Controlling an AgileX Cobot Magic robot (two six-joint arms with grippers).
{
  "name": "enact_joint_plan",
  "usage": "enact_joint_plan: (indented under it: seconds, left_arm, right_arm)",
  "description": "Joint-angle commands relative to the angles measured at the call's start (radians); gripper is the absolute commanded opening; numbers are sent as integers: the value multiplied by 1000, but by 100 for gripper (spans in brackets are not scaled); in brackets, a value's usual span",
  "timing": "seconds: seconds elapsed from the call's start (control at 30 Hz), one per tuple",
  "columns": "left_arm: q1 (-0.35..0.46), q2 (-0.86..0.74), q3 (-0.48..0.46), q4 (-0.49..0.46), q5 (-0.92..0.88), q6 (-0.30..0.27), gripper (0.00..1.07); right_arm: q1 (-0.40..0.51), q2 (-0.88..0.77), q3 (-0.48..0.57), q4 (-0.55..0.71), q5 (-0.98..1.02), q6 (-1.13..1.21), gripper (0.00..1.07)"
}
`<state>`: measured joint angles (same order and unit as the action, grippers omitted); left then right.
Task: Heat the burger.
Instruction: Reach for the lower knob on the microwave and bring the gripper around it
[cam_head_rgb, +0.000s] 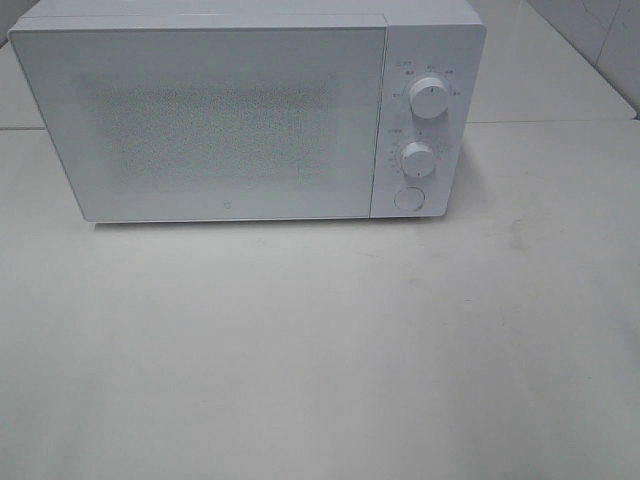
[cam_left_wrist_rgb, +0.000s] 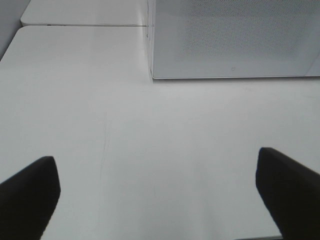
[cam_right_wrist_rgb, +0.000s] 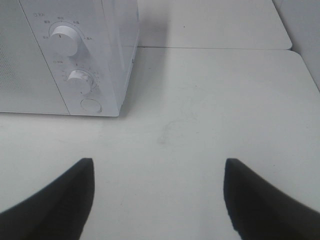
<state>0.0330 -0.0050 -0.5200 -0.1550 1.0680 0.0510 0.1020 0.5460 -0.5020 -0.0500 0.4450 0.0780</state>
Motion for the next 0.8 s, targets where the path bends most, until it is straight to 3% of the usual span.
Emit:
enact_joint_plan:
  seconds: [0.03, 0.23, 0.8]
  left_arm:
    - [4, -18, 5, 1, -4, -1, 100]
    - [4, -18, 5, 1, -4, -1, 100]
    - [4, -18, 5, 1, -4, -1, 100]
  right_arm:
    - [-8, 55, 15, 11, -97, 6, 71]
    - [-8, 137, 31, 11, -220, 6, 71]
    - [-8, 432, 185, 15, -836, -12, 71]
